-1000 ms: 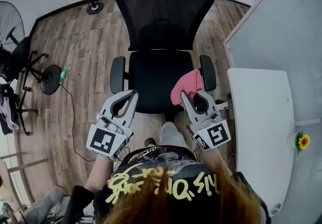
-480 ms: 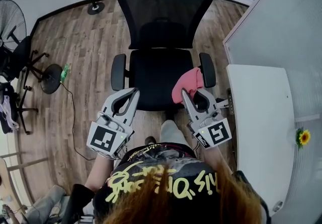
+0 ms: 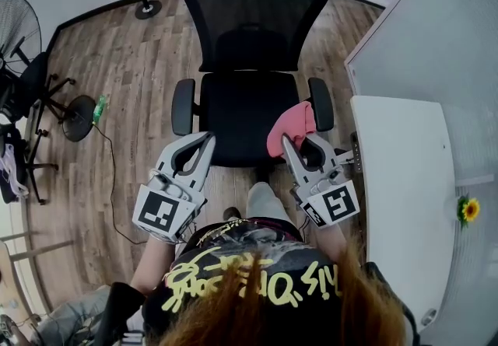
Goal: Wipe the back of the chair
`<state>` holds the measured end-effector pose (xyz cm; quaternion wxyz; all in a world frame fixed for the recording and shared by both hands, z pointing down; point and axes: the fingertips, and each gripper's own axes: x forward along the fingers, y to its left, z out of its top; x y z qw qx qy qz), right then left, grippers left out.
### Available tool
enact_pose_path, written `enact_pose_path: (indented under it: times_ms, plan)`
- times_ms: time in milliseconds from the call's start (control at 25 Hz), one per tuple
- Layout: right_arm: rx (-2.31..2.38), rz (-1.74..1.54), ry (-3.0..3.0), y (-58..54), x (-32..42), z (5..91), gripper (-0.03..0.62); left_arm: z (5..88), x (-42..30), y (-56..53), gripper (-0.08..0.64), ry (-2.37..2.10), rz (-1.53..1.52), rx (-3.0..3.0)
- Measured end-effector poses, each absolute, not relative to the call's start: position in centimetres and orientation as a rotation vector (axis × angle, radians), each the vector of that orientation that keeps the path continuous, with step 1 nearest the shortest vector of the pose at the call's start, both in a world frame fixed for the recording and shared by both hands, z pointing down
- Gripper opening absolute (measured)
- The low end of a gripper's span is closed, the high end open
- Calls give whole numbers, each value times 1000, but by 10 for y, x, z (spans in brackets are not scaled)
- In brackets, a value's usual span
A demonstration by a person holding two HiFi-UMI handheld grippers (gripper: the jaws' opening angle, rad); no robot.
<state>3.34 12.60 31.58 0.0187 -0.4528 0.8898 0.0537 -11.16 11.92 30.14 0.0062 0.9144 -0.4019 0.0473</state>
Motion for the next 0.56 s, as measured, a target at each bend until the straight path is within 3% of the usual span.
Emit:
enact_pose_path:
  times_ms: [560]
  plan:
    - [-1385, 176, 2784, 126, 24, 311, 61, 293, -121, 119, -11, -1281, 143, 2865]
